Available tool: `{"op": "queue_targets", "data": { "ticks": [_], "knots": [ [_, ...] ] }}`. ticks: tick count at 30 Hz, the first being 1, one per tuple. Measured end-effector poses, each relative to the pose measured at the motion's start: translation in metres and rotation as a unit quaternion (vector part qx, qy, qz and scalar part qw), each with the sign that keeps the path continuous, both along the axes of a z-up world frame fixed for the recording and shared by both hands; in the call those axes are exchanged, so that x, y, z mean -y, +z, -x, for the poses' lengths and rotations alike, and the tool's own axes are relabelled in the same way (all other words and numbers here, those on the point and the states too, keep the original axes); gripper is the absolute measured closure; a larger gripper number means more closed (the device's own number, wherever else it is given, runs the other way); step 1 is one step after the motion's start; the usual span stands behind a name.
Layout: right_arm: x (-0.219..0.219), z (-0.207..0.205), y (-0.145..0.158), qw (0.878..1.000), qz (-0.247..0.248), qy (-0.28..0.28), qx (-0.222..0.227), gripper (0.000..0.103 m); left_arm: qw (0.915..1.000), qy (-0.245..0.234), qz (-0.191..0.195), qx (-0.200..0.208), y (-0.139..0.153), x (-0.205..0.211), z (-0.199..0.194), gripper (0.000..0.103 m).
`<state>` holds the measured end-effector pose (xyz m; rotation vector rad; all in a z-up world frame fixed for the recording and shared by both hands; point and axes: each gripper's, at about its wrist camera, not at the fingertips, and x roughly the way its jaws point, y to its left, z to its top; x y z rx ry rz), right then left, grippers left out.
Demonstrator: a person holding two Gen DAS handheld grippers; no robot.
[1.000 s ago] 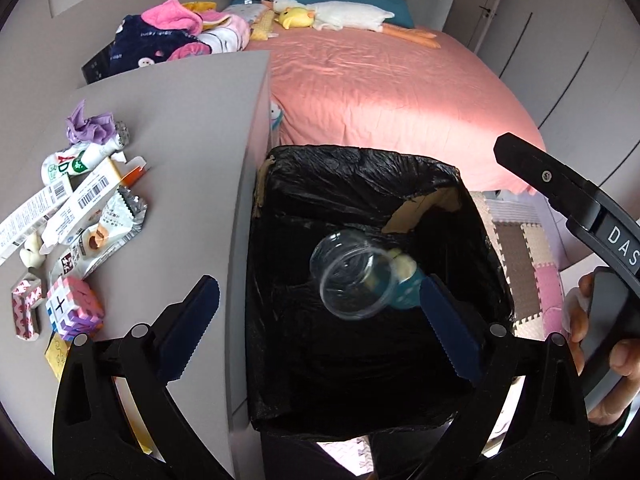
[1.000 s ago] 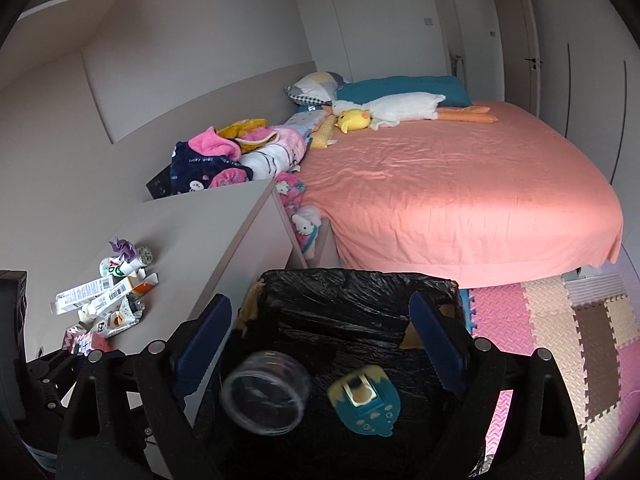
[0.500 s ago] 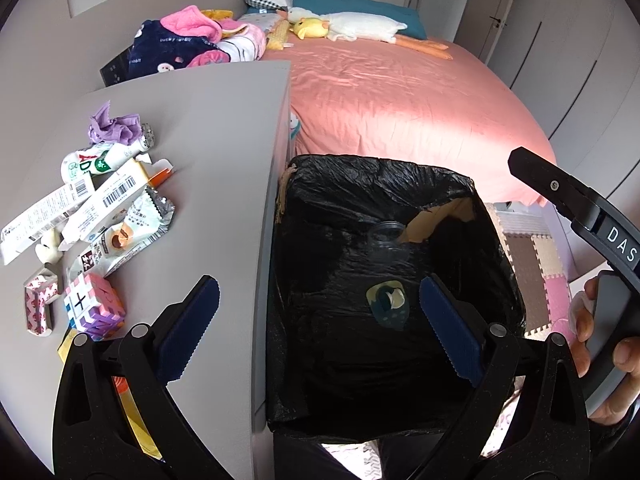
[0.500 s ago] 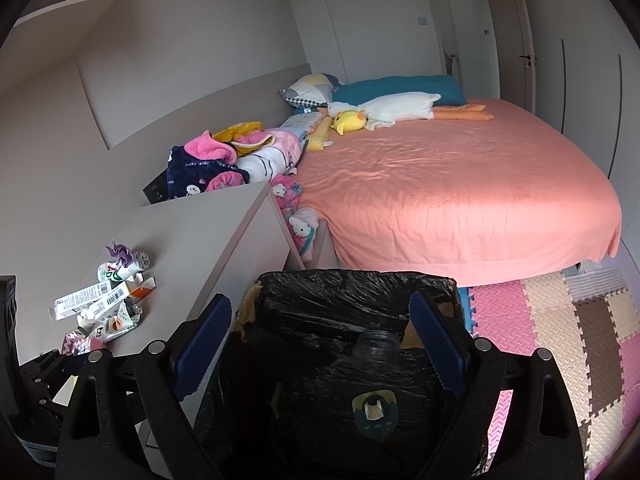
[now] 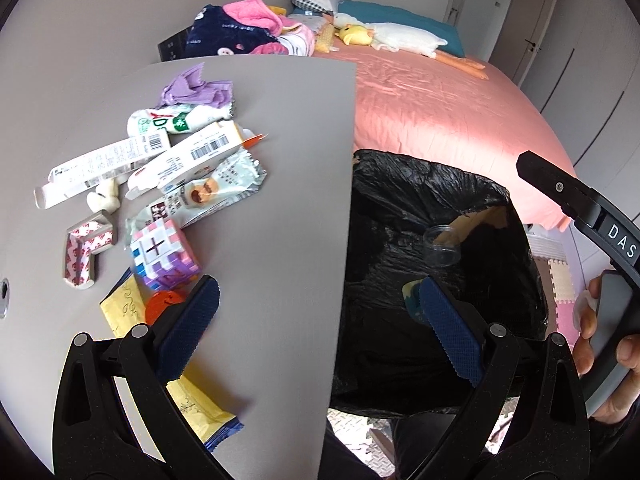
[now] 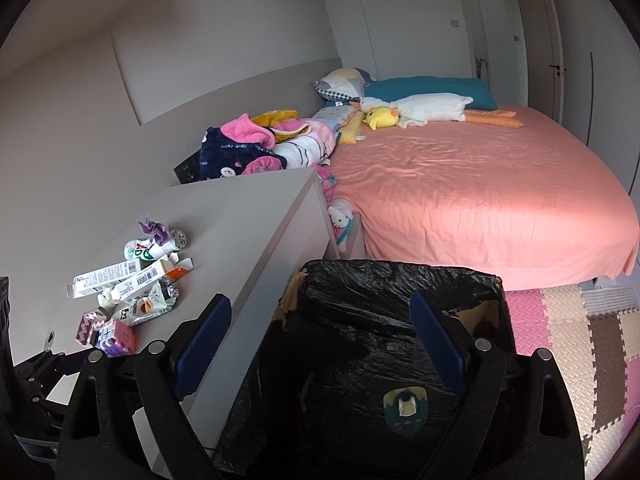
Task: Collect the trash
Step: 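Move the left tool back to the yellow snack wrapper on the table, then close the left tool on the yellow snack wrapper and lift it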
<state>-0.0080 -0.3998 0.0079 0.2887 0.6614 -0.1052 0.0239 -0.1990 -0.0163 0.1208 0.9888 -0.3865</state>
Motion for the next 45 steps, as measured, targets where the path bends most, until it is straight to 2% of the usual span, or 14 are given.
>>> {"op": "queue_targets", "data": {
  "ticks": [6, 16, 24, 26, 28, 31, 39, 41, 43, 45],
  "knots": [
    [-0.028, -0.005, -0.001, 1.000, 0.000, 0.027, -0.002, 0.013, 0.9993, 0.037, 0.003, -0.007, -0.006, -0.036, 0.004, 0.006],
    [-0.076, -0.011, -0.004, 0.997, -0.012, 0.081, 0.004, 0.013, 0.9952, 0.094, -0.017, -0.023, -0.024, -0.088, 0.014, 0.006],
    [-0.107, -0.011, -0.006, 0.993, -0.003, 0.120, 0.003, 0.013, 0.9908, 0.130, -0.025, -0.029, -0.039, -0.105, 0.009, 0.007],
    [-0.113, -0.011, -0.008, 0.991, -0.001, 0.132, 0.000, 0.013, 0.9899, 0.135, -0.031, -0.029, -0.042, -0.107, 0.009, 0.011],
    [-0.119, -0.011, -0.011, 0.990, 0.001, 0.140, -0.003, 0.013, 0.9888, 0.140, -0.031, -0.040, -0.047, -0.111, 0.007, 0.022],
    [-0.129, -0.012, -0.013, 0.988, 0.004, 0.153, -0.006, 0.013, 0.9878, 0.145, -0.040, -0.038, -0.052, -0.115, 0.008, 0.029],
    [-0.149, -0.014, -0.018, 0.984, 0.009, 0.180, -0.015, 0.026, 0.9885, 0.141, -0.053, -0.010, -0.052, -0.132, 0.009, 0.032],
    [-0.155, -0.014, -0.020, 0.982, 0.011, 0.187, -0.017, 0.027, 0.9872, 0.154, -0.043, -0.006, -0.051, -0.143, 0.009, 0.041],
    [-0.161, -0.015, -0.023, 0.981, 0.013, 0.195, -0.021, 0.027, 0.9854, 0.166, -0.040, 0.000, -0.049, -0.153, 0.010, 0.065],
    [-0.168, -0.015, -0.027, 0.979, 0.012, 0.204, -0.024, 0.027, 0.9849, 0.172, -0.020, -0.001, -0.047, -0.163, 0.011, 0.072]
  ]
}}
